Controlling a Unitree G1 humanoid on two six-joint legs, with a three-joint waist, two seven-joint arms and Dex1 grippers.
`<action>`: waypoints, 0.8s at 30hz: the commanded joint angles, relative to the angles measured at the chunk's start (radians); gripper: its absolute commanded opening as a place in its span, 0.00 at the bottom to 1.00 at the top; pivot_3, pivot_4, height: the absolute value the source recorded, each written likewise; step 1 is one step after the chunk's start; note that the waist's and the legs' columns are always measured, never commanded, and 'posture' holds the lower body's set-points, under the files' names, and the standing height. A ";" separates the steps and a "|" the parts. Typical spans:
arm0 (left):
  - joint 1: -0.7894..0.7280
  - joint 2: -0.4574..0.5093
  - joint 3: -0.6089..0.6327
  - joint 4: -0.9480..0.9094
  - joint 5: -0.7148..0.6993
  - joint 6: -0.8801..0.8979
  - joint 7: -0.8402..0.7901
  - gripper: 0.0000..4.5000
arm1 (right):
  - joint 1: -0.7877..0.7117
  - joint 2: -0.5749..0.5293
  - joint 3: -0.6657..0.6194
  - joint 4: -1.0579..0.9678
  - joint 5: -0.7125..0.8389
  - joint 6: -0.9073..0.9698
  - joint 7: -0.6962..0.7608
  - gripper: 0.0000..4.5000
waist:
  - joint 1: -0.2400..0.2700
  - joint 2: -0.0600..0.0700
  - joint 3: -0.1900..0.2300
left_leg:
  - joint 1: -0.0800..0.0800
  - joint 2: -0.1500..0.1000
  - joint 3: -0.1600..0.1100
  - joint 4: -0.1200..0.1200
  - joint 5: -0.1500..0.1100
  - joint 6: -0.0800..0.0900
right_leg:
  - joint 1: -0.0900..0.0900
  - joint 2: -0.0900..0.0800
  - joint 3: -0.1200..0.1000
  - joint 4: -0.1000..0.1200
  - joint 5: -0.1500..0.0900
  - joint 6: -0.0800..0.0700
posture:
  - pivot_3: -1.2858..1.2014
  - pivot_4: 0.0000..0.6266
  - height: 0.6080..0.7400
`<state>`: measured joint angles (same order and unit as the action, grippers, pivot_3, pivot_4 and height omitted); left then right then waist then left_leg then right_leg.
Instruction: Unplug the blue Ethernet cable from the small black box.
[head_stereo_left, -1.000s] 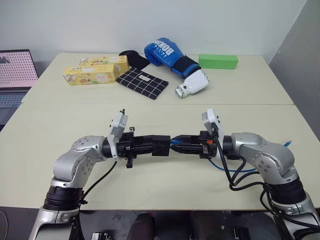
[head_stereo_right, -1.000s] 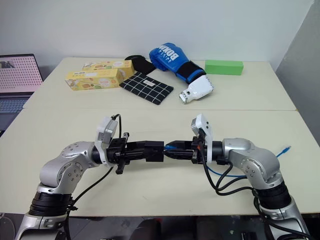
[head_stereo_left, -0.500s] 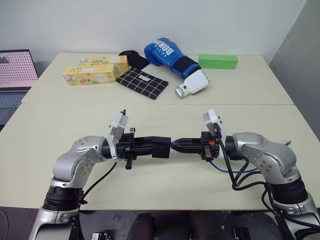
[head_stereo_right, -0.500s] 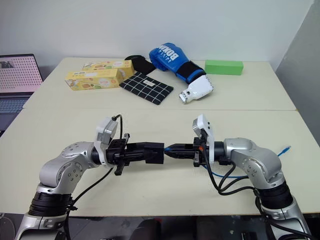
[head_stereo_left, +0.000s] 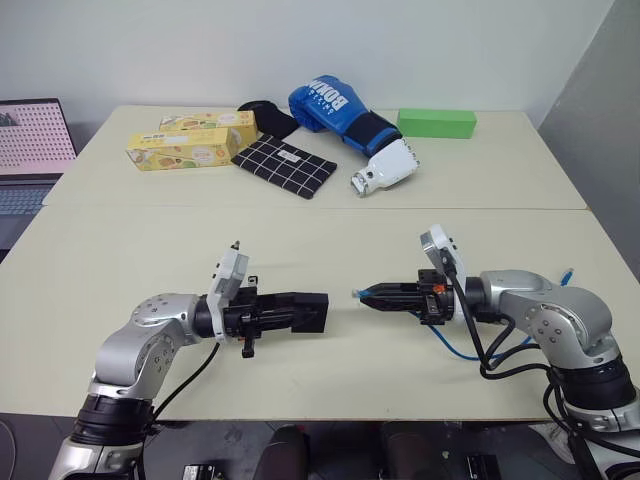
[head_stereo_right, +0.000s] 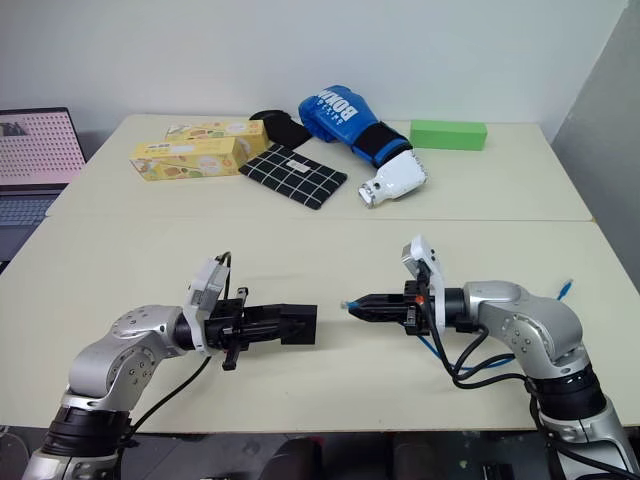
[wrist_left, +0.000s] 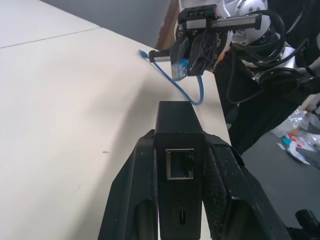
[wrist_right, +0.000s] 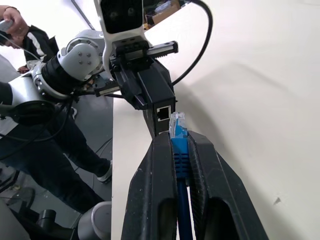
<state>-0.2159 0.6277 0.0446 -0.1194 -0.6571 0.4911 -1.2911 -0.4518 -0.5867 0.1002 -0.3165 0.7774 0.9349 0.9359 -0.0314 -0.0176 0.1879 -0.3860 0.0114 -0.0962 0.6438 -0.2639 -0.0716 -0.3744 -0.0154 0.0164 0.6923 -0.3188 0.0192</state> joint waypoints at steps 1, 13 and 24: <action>0.007 0.014 0.056 -0.040 -0.030 -0.005 0.026 0.17 | 0.002 -0.006 -0.032 0.006 -0.012 -0.041 -0.001 0.01 | 0.000 0.000 0.000 | 0.000 0.000 0.000 0.000 0.000 0.000 | 0.000 0.000 0.000 0.000 0.000 0.000 | 0.52 0.24 1.00; 0.011 -0.036 0.091 -0.093 0.005 0.031 0.282 0.17 | -0.164 0.146 -0.021 0.712 -0.589 -0.650 -0.478 0.17 | -0.002 0.000 0.000 | 0.000 0.000 0.004 0.000 0.000 0.000 | -0.002 0.000 0.002 0.001 0.000 0.000 | 0.52 0.24 1.00; -0.029 -0.168 0.173 0.075 0.243 -0.223 0.684 0.17 | -0.094 0.058 -0.022 0.429 -0.536 -0.672 -0.227 0.71 | 0.002 0.000 0.000 | -0.007 0.000 0.004 0.001 0.000 0.000 | -0.008 -0.003 0.002 0.003 0.000 0.000 | 0.52 0.24 1.00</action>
<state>-0.2155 0.4822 0.1712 -0.0664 -0.4664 0.3656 -0.7006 -0.5449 -0.5104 0.0922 0.2742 0.1839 0.2638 0.6222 -0.0293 -0.0172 0.1880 -0.3936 0.0121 -0.0924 0.6450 -0.2637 -0.0720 -0.3837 -0.0187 0.0185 0.6956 -0.3184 0.0196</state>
